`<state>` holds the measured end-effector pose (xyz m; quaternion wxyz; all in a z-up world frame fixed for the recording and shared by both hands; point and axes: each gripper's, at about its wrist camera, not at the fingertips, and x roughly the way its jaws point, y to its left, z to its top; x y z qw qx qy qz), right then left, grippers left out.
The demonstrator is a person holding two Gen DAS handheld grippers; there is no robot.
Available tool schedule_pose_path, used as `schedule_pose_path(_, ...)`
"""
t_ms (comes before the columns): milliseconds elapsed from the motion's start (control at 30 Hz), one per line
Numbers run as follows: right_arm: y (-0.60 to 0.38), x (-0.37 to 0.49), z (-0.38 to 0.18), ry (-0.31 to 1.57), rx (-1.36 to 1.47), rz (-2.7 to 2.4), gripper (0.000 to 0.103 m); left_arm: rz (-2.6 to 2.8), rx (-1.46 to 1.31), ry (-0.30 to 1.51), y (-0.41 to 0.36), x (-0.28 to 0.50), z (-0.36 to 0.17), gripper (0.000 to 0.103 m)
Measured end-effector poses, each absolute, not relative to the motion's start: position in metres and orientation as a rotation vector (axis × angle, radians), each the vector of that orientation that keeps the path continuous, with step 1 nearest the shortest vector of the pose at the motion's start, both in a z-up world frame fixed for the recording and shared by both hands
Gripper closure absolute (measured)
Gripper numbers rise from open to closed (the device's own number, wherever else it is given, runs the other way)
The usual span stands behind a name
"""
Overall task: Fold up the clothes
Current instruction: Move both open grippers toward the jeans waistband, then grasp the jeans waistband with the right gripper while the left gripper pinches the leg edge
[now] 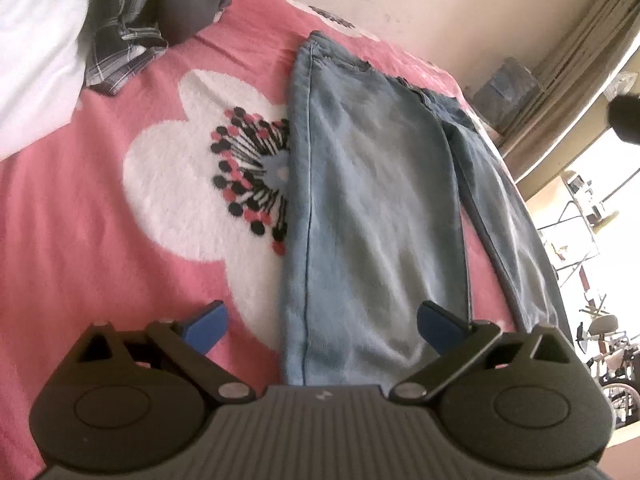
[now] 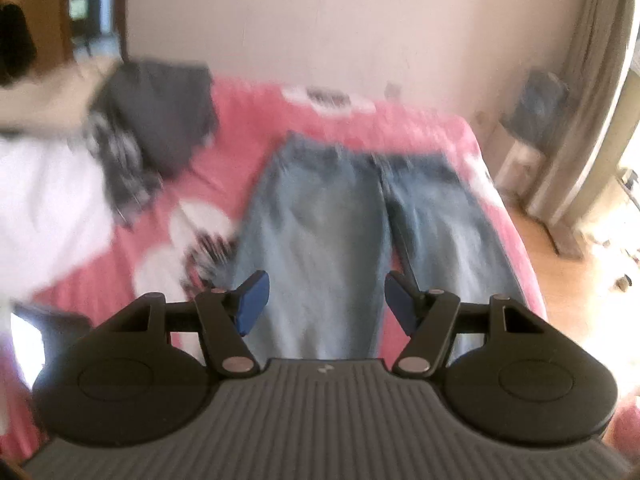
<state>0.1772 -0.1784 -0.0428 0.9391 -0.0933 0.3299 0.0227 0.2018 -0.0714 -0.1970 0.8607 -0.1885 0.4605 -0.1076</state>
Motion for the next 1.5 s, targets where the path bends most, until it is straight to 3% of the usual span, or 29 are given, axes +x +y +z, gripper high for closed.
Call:
schedule_pose_path(300, -0.207, 0.187, -0.065, 0.755, -0.028, 0.059, 0.038, -0.212, -0.340, 0.917, -0.076, 0.210, -0.194, 0.006)
schedule_pose_path(667, -0.250, 0.239, -0.072, 0.660, 0.076, 0.100, 0.038, -0.153, -0.266, 0.847, -0.069, 0.246, -0.194, 0.010)
schedule_pose_path(800, -0.264, 0.268, -0.077, 0.625, 0.015, 0.094, 0.038, -0.171, -0.238, 0.871, -0.078, 0.255, -0.197, 0.024)
schedule_pose_path(933, -0.264, 0.308, -0.088, 0.632, -0.014, 0.122, 0.038, -0.174, -0.198, 0.862, -0.090, 0.258, -0.201, 0.027)
schedule_pose_path(1500, -0.238, 0.367, -0.115, 0.768, -0.009, 0.310, 0.037, -0.171, -0.223, 0.846, -0.086, 0.255, -0.204, 0.029)
